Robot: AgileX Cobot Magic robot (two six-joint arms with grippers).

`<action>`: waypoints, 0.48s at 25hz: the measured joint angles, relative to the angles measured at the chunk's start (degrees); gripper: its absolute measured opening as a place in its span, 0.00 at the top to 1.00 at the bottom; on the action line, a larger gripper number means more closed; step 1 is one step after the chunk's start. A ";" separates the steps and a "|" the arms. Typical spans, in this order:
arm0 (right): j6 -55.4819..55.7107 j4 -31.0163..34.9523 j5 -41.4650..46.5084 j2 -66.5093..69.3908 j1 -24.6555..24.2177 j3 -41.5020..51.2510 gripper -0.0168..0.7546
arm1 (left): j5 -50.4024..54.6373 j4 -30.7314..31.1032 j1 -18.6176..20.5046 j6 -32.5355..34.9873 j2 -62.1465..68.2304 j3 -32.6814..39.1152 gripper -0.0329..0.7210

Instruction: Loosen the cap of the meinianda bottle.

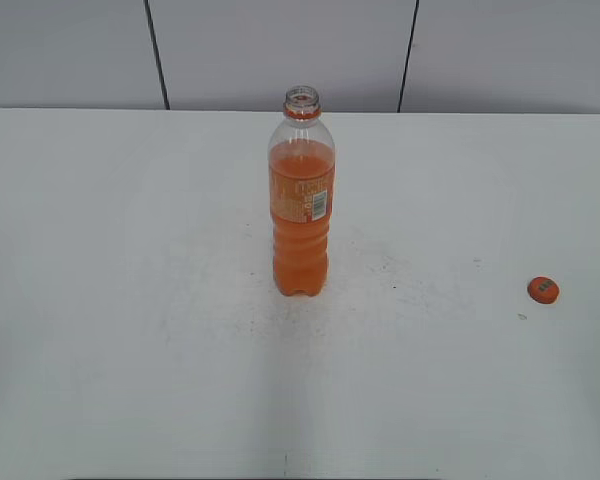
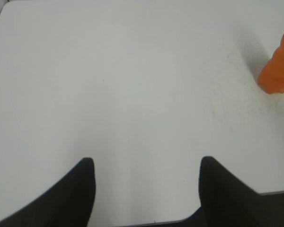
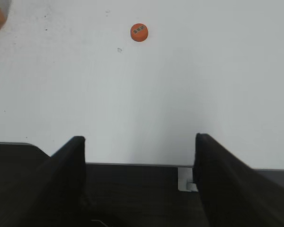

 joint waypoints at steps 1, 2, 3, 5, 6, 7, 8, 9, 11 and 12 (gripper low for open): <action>-0.05 -0.01 0.00 -2.23 0.00 0.59 0.29 | -0.26 0.00 0.00 0.00 -1.25 0.00 0.39; -0.05 -0.01 -0.05 -4.05 0.00 0.70 0.30 | -0.46 0.00 0.00 0.00 -2.57 0.11 0.40; -0.05 -0.01 -0.07 -6.19 0.00 0.72 0.30 | -0.77 0.00 0.00 0.00 -3.76 0.18 0.40; -0.05 -0.06 -0.27 -9.43 0.00 0.77 0.30 | -1.17 0.00 0.00 0.00 -6.07 0.37 0.40; -0.05 -0.01 -0.38 -9.97 0.00 0.77 0.31 | -1.32 0.00 0.00 0.00 -6.36 0.49 0.41; -0.05 -0.17 -0.44 -10.26 0.00 0.79 0.31 | -2.07 0.00 0.05 0.00 -6.40 0.75 0.41; -0.05 -0.19 -0.44 -10.34 0.00 0.84 0.31 | -3.14 -0.21 0.05 0.00 -6.47 1.14 0.42; -0.11 -0.19 -0.59 -10.40 0.00 0.84 0.31 | -3.87 -0.42 0.05 0.12 -6.51 1.65 0.42; -0.53 -0.19 -2.00 -10.40 0.00 1.27 0.31 | -4.77 -1.15 0.05 0.61 -6.51 2.12 0.44; -0.79 -0.24 -3.49 -10.40 0.00 1.76 0.31 | -5.08 -1.33 0.05 0.74 -6.51 2.23 0.44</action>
